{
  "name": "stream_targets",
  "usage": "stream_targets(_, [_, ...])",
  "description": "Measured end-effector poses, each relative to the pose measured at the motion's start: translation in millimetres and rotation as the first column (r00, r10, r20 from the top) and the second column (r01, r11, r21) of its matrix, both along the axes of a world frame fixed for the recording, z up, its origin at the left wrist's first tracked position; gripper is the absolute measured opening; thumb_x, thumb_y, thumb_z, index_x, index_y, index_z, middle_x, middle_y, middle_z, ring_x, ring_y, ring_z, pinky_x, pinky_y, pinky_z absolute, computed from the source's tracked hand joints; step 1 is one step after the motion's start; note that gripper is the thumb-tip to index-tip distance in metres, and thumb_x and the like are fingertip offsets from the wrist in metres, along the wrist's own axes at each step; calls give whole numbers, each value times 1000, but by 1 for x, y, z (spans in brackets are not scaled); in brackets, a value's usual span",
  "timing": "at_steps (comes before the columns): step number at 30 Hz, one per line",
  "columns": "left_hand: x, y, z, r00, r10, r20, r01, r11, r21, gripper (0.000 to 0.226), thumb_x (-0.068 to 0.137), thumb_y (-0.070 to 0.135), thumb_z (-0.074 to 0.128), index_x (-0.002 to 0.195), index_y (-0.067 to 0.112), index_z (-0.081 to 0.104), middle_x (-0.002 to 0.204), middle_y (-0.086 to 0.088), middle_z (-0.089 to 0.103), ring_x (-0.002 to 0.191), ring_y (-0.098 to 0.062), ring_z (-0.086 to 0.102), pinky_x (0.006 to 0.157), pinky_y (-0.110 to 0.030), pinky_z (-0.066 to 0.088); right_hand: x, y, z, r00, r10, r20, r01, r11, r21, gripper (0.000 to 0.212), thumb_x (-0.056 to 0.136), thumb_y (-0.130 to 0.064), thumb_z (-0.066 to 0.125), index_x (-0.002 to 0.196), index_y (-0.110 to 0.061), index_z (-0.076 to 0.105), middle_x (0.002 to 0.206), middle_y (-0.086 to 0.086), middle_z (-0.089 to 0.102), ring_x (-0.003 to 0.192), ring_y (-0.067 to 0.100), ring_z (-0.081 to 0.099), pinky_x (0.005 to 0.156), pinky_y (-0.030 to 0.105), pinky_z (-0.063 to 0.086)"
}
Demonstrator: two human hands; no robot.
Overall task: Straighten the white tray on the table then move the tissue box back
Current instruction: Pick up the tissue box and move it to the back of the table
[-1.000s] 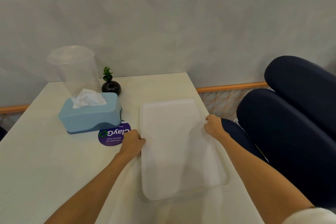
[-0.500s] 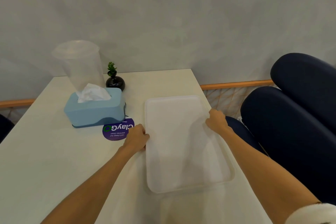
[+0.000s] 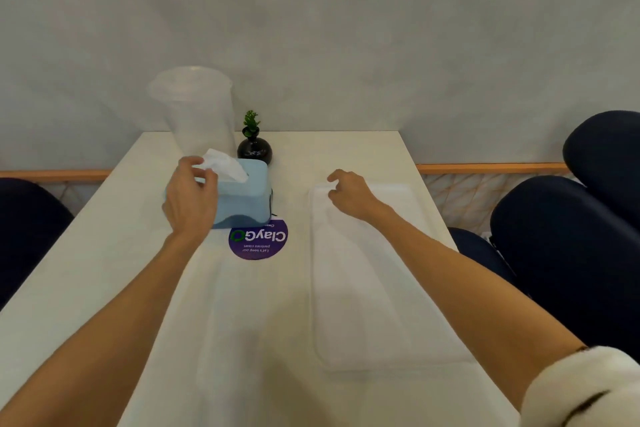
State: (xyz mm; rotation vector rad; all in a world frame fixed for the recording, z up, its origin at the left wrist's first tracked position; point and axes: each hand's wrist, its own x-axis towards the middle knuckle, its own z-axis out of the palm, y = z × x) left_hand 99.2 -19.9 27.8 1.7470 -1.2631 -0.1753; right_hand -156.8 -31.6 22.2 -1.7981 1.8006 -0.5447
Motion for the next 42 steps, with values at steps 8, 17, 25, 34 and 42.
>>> stream_targets(8, [66, -27, -24, 986, 92, -137, -49, 956, 291, 59, 91, 31, 55, 140, 4, 35, 142, -21, 40, 128, -39, 42, 104, -51, 37, 87, -20, -3, 971, -46, 236, 3, 984, 181, 52, 98, -31, 41, 144, -6, 33, 147, 14, 41, 130, 30, 44, 102, 37, 41])
stream_targets(17, [75, -32, -42, 812, 67, -580, 224, 881, 416, 72, 89, 57, 45, 141, 9, 35, 142, -14, 43, 128, -32, 43, 103, -46, 38, 127, -28, -19, 839, -243, 487, 0, 895, 447, 58, 93, -44, 47, 139, -10, 35, 136, 13, 50, 105, 25, 53, 89, 36, 49])
stream_targets(25, [70, -23, -43, 820, 57, -569, 192, 910, 368, 67, 88, 58, 48, 137, 12, 41, 136, -14, 49, 121, -32, 49, 103, -48, 45, 128, -26, -29, 698, -309, 646, -41, 883, 467, 50, 91, -35, 52, 135, -16, 39, 118, 9, 57, 104, 26, 57, 93, 41, 52])
stream_targets(34, [28, -6, -21, 889, -37, -456, 159, 960, 232, 58, 92, 52, 45, 137, 15, 45, 133, -12, 52, 120, -28, 49, 91, -35, 42, 95, -23, -25, 546, -295, 784, -71, 916, 394, 53, 92, -25, 50, 141, -20, 31, 126, 6, 48, 116, 25, 48, 96, 40, 47])
stream_targets(42, [-41, -2, -7, 860, -151, -488, 188, 982, 28, 51, 93, 47, 47, 137, 21, 44, 124, -4, 57, 107, -16, 50, 84, -28, 42, 29, -29, 1, 503, -228, 834, 40, 970, 241, 58, 90, -23, 53, 144, -25, 33, 130, 1, 48, 120, 22, 48, 84, 29, 49])
